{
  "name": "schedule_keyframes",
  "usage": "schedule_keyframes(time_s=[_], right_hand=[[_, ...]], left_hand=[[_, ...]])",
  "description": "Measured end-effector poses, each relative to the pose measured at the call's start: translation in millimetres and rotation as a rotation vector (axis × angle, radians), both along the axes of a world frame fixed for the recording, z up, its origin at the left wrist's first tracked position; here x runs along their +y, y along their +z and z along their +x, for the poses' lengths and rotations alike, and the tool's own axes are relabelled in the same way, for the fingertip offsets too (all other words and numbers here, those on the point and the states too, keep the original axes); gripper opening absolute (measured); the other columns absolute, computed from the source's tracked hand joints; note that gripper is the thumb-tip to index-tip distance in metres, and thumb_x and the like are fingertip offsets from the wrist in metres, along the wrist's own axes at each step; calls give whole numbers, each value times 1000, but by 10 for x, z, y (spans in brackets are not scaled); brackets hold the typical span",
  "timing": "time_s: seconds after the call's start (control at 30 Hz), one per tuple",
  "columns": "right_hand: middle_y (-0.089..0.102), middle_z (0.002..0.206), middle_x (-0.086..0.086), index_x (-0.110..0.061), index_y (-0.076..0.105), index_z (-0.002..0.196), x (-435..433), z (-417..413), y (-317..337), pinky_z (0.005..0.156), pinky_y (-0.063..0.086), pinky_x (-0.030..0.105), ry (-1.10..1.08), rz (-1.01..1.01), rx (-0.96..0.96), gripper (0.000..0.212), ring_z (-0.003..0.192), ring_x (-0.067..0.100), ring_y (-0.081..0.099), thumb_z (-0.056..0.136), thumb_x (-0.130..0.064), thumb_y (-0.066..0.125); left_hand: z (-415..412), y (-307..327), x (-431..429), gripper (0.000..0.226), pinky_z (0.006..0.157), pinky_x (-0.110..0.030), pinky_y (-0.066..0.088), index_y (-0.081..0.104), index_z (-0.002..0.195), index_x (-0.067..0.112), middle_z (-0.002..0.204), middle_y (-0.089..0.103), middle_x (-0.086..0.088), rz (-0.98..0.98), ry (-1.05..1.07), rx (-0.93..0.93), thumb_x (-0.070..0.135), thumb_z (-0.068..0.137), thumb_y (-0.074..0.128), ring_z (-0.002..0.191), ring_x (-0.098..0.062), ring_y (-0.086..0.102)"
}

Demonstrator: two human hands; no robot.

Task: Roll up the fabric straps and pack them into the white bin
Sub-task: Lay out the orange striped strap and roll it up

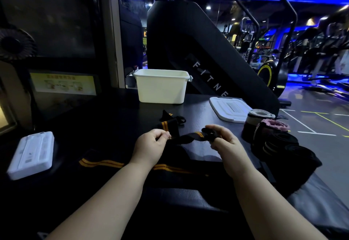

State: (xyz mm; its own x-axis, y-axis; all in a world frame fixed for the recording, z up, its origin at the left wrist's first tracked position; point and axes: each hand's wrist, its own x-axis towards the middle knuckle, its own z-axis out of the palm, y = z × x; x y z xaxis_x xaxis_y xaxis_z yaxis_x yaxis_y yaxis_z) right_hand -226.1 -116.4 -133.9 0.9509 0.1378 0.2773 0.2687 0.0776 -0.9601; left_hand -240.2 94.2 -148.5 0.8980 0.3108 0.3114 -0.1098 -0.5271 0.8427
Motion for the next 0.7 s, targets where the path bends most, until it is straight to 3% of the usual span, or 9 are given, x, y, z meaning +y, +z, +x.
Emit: schedule_keyframes(time_s=[0.07, 0.17, 0.23, 0.33, 0.4, 0.53, 0.7], right_hand=[[74, 100, -4, -20, 69, 103, -6, 11, 0, 79, 45, 20, 30, 19, 33, 38, 90, 6, 60, 69, -13, 55], [70, 85, 0, -15, 68, 92, 19, 18, -10, 75, 49, 20, 8, -24, 10, 12, 82, 11, 63, 82, -16, 74], [64, 82, 0, -16, 64, 84, 39, 28, -34, 69, 48, 14, -59, -163, -50, 19, 75, 10, 60, 76, -9, 80], [55, 100, -5, -27, 63, 86, 30, 47, -58, 69, 38, -1, -228, -481, -116, 29, 87, 2, 55, 72, -7, 80], [52, 105, -8, -34, 63, 89, 11, 67, -62, 73, 32, -4, -255, -599, -130, 34, 90, -3, 51, 72, -8, 76], [49, 116, -7, -38, 64, 110, 22, 107, -108, 92, 36, 17, -266, -751, -71, 44, 109, 8, 53, 75, -13, 69], [51, 130, -3, -34, 55, 133, 56, 113, -118, 105, 34, 29, -316, -905, -61, 53, 126, 22, 44, 81, -27, 62]], left_hand=[[18, -32, 1, 10, 80, -22, 47, 72, 95, 25, 95, 70, 8, 91, -7, 17, 28, 92, 63, 95, -12, 63], [28, -61, -14, 15, 82, -18, 41, 70, 103, 28, 107, 67, 8, 243, 2, 55, 30, 89, 65, 104, -11, 59], [22, -58, -32, 21, 82, -18, 39, 68, 108, 27, 111, 64, 8, 298, 25, 49, 32, 89, 67, 106, -12, 57], [-3, -52, -67, 28, 83, -23, 44, 65, 114, 27, 110, 64, 12, 361, 52, 46, 37, 88, 67, 105, -12, 58], [-24, -42, -86, 31, 84, -27, 47, 64, 115, 31, 107, 66, 13, 474, 100, 50, 45, 87, 65, 104, -13, 59], [-67, -5, -125, 28, 85, -30, 44, 68, 107, 35, 98, 68, 10, 758, 185, 0, 52, 88, 58, 100, -15, 58], [-16, -51, -153, 17, 87, -30, 36, 72, 84, 27, 87, 65, 9, 864, 50, -155, 42, 85, 64, 94, -18, 55]])
